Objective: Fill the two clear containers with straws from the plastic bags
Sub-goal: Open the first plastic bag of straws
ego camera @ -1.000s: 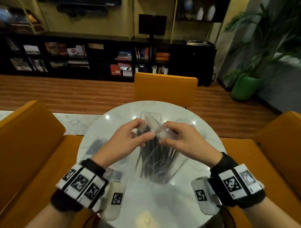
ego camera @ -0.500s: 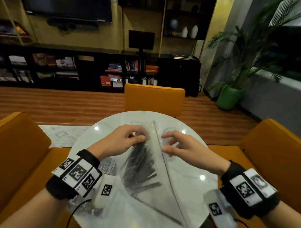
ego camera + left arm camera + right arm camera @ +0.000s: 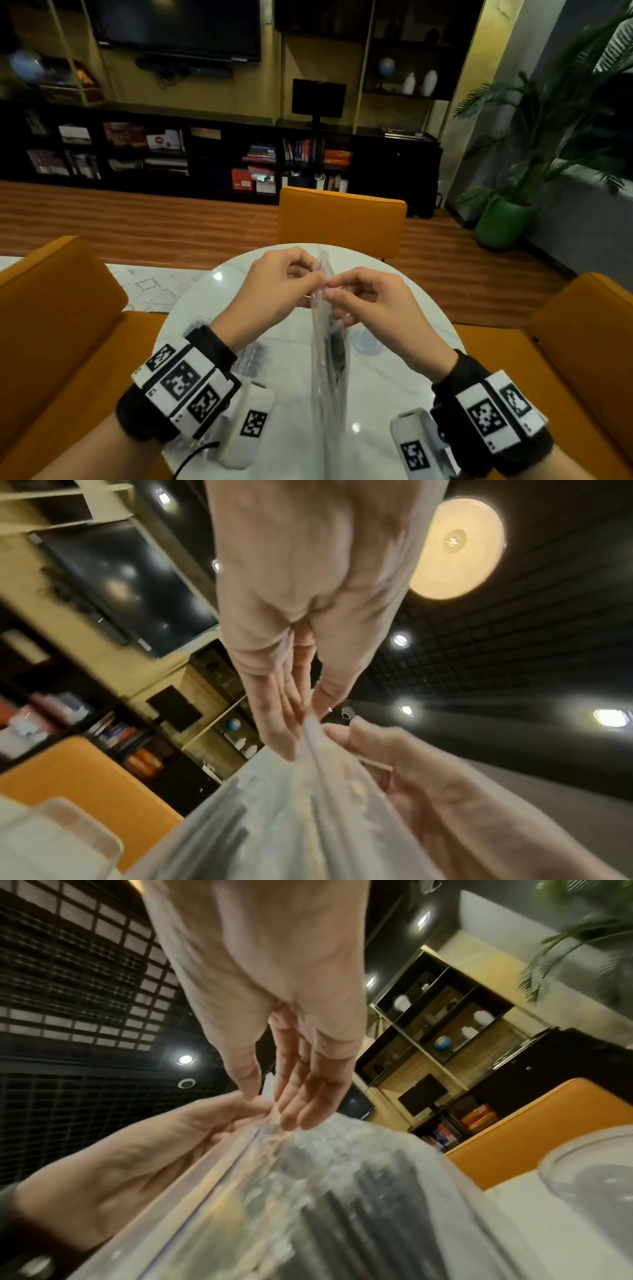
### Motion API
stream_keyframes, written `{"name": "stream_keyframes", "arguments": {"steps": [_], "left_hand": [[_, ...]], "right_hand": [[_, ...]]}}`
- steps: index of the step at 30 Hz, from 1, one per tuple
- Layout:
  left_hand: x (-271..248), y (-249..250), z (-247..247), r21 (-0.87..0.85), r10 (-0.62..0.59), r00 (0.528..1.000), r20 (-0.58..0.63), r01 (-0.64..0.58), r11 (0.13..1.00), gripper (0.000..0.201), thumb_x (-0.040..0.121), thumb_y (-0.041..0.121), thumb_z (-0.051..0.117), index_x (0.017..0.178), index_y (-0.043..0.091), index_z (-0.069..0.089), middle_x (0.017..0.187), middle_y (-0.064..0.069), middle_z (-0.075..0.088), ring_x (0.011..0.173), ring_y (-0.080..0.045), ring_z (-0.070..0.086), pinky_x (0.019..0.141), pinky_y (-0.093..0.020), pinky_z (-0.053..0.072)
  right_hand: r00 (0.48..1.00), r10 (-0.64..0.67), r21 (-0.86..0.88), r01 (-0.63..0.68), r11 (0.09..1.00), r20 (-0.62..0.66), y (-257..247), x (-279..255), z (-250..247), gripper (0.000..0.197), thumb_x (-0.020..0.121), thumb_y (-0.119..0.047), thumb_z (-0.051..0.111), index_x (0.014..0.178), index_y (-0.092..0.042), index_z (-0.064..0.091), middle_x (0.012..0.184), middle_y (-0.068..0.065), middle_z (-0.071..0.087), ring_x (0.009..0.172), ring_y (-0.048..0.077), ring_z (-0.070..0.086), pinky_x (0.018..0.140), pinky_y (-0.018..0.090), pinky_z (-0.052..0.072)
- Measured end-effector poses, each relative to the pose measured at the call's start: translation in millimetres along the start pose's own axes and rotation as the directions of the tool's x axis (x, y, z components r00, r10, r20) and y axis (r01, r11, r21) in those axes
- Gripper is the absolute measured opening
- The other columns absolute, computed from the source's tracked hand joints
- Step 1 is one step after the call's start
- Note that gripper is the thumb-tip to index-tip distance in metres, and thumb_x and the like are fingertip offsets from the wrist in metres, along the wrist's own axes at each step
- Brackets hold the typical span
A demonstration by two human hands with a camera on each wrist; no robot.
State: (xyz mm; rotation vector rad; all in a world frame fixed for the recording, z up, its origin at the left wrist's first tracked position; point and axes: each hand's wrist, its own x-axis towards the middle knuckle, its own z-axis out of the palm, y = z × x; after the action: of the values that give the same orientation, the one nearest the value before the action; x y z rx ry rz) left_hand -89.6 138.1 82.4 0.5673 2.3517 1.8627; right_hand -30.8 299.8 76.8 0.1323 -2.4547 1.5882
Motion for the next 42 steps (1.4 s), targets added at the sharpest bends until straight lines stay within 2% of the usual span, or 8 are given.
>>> {"name": "stream_keyframes", "arguments": {"steps": [4,8,14,19,23,31,37,42], "left_hand": [[-4,2,-3,-0.193,-0.115,0.99,0.085,0.13,0.973,0.012,0.089,-0.005,0.058,0.093,-0.004,0.07,0.087,-0.024,0.074,0.075,-0.028,0.073,0.066,-0.031,0.062],[-4,4,9,-0.257,-0.132,0.983,0.13,0.162,0.953,0.01,0.087,0.001,0.066,0.093,-0.004,0.072,0.079,-0.014,0.073,0.068,-0.015,0.07,0.068,-0.033,0.063],[-5,1,18,-0.242,-0.147,0.97,0.196,0.193,0.951,0.01,0.084,0.004,0.07,0.09,-0.004,0.072,0.08,-0.011,0.074,0.07,-0.012,0.071,0.063,-0.021,0.059],[-2,-2,13,-0.288,-0.221,0.946,0.236,0.285,0.914,0.013,0.085,0.001,0.067,0.095,-0.004,0.074,0.079,-0.013,0.072,0.067,-0.012,0.069,0.062,-0.02,0.059],[-10,-1,23,-0.427,-0.242,0.957,0.16,0.288,0.857,0.015,0.088,0.0,0.06,0.093,-0.007,0.072,0.076,-0.013,0.07,0.063,-0.013,0.064,0.057,-0.019,0.056],[-18,3,40,-0.625,-0.247,0.964,0.101,0.254,0.738,0.02,0.092,0.005,0.058,0.099,-0.008,0.071,0.085,-0.019,0.072,0.069,-0.019,0.069,0.059,-0.024,0.058],[-14,5,37,-0.596,-0.214,0.974,0.068,0.212,0.775,0.018,0.095,0.002,0.053,0.094,-0.006,0.068,0.077,-0.014,0.073,0.065,-0.019,0.071,0.063,-0.026,0.06],[-11,4,35,-0.255,-0.112,0.992,0.064,0.125,0.959,0.016,0.097,0.013,0.055,0.098,0.0,0.065,0.086,-0.014,0.074,0.077,-0.02,0.074,0.065,-0.027,0.06]], "right_hand": [[0.993,0.113,0.122,-0.107,0.987,-0.044,5,1,-10,0.012,0.092,-0.017,0.064,0.094,-0.007,0.068,0.067,0.008,0.068,0.059,0.018,0.065,0.059,0.031,0.058],[0.981,0.192,0.194,-0.193,0.962,0.027,7,2,1,0.042,0.087,-0.041,0.067,0.094,-0.001,0.057,0.068,0.012,0.064,0.056,0.02,0.062,0.053,0.03,0.054],[0.993,0.105,0.197,-0.094,0.976,-0.045,11,2,2,0.038,0.083,-0.033,0.072,0.078,-0.003,0.049,0.069,0.019,0.059,0.062,0.025,0.064,0.057,0.034,0.059],[0.986,0.131,0.29,-0.097,0.952,-0.102,19,-3,5,0.045,0.08,-0.028,0.076,0.079,0.008,0.049,0.086,0.04,0.063,0.079,0.052,0.065,0.07,0.059,0.057],[0.985,0.156,0.448,-0.106,0.887,-0.076,18,-2,6,0.037,0.075,-0.032,0.074,0.081,-0.001,0.054,0.092,0.048,0.059,0.076,0.042,0.061,0.069,0.049,0.048],[0.985,0.166,0.598,-0.112,0.794,-0.036,11,-2,1,0.025,0.091,-0.01,0.062,0.071,-0.007,0.048,0.063,0.008,0.066,0.059,0.022,0.062,0.063,0.032,0.052],[0.975,0.213,0.605,-0.136,0.784,-0.057,12,-2,-4,0.027,0.092,-0.002,0.058,0.069,-0.007,0.046,0.057,0.006,0.063,0.053,0.015,0.062,0.058,0.028,0.054],[0.964,0.261,0.295,-0.262,0.919,0.042,11,-4,-7,0.041,0.086,-0.036,0.07,0.106,-0.005,0.053,0.099,0.016,0.071,0.088,0.033,0.072,0.076,0.04,0.06]]}}
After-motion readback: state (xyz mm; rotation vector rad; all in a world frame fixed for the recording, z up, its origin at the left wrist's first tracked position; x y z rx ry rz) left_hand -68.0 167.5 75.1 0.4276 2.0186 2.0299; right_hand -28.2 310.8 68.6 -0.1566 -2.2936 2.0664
